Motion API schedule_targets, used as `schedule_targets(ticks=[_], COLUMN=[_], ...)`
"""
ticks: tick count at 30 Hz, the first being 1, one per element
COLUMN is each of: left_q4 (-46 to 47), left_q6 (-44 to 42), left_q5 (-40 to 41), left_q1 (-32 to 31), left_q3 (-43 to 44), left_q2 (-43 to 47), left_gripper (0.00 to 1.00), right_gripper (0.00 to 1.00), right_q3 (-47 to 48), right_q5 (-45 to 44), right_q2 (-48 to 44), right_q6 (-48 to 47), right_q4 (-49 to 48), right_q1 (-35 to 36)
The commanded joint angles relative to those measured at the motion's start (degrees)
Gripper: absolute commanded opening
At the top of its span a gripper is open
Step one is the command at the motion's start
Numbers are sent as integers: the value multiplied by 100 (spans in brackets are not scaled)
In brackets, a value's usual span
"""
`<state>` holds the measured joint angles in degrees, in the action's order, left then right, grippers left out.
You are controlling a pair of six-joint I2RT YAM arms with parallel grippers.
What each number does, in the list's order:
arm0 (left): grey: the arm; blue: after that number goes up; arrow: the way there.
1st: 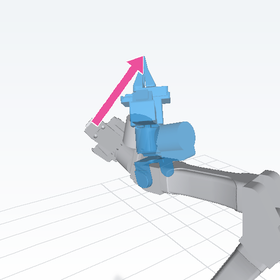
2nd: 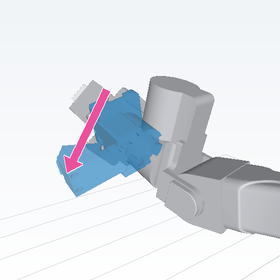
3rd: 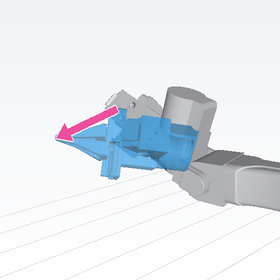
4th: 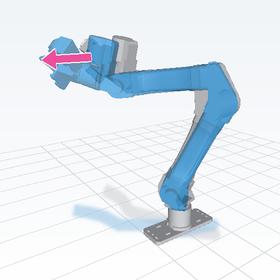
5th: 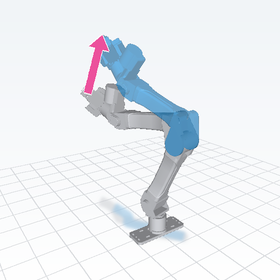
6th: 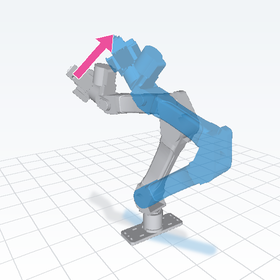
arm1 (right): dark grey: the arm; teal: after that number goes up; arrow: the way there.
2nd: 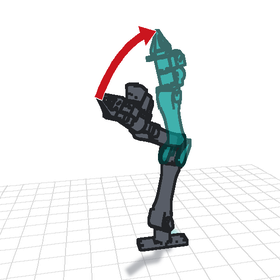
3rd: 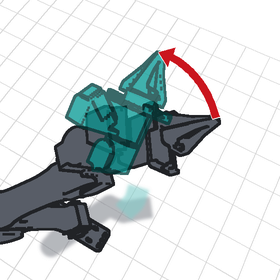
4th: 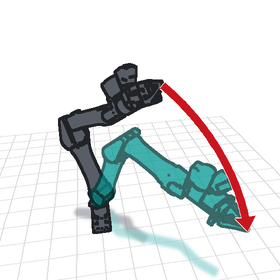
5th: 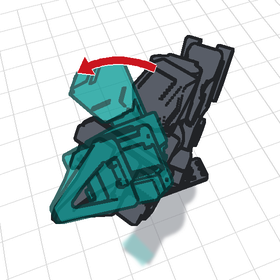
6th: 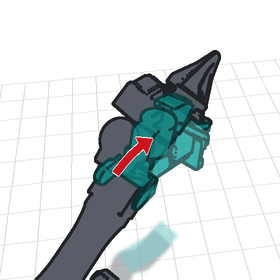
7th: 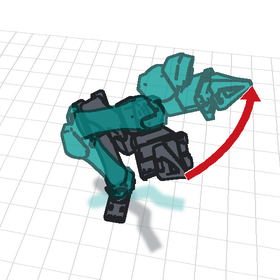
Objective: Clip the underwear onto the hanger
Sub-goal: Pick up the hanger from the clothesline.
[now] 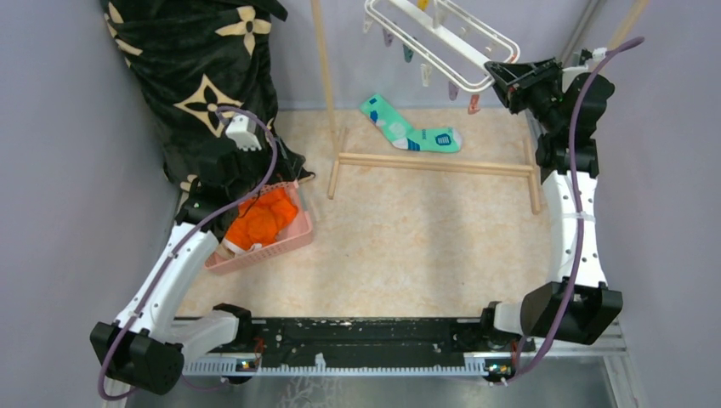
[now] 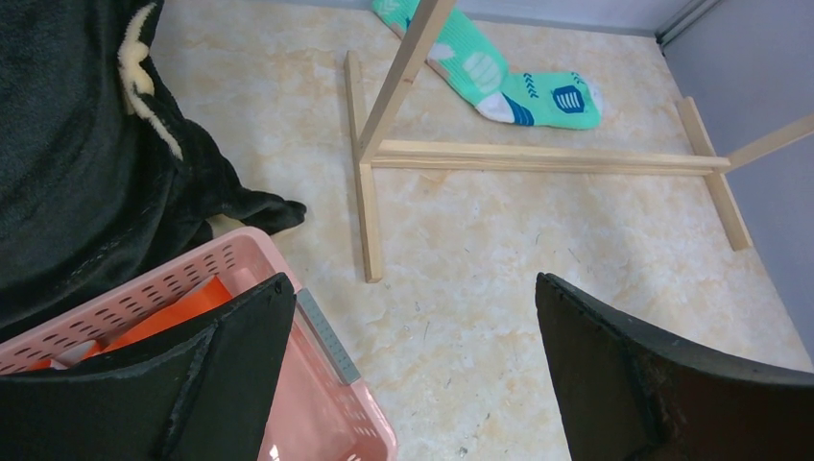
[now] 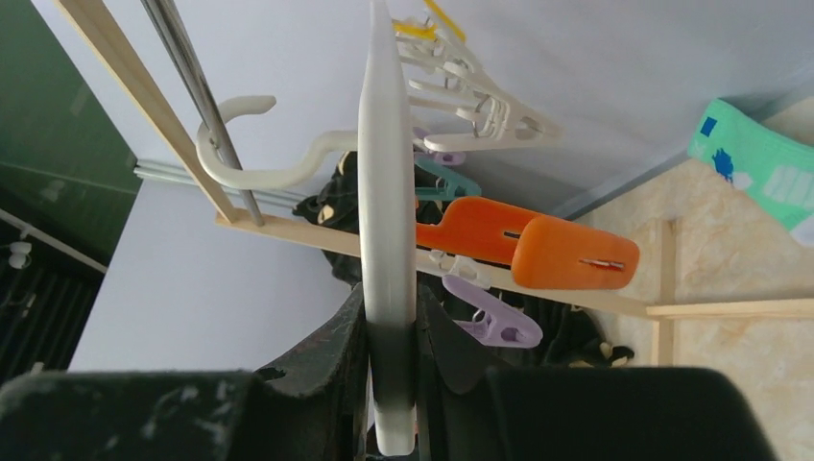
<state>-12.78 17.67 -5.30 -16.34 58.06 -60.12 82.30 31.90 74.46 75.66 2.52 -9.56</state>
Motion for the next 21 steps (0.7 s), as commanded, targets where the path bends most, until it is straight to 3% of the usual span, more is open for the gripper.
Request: schedule_targets(ticks=[1, 5, 18, 21], left_q4=[92, 115, 462, 561], left_q6=[-176, -297, -176, -159], left_q5=[-209, -244, -651, -755], left_q1=[43, 43, 45, 43], left_q3=[261, 478, 1446, 1755], left_q2=[-237, -404, -1349, -1555], left_gripper=[100, 100, 100, 100], right_gripper=[11, 0, 0, 0], right_q3=[430, 424, 59, -127], right_q5=[264, 323, 531, 990], right_q2=[100, 168, 350, 517], right_q6=[-559, -849, -1617, -1344], right_q4=[-509, -986, -3108, -4309], right_q1=[-27, -24, -28, -24])
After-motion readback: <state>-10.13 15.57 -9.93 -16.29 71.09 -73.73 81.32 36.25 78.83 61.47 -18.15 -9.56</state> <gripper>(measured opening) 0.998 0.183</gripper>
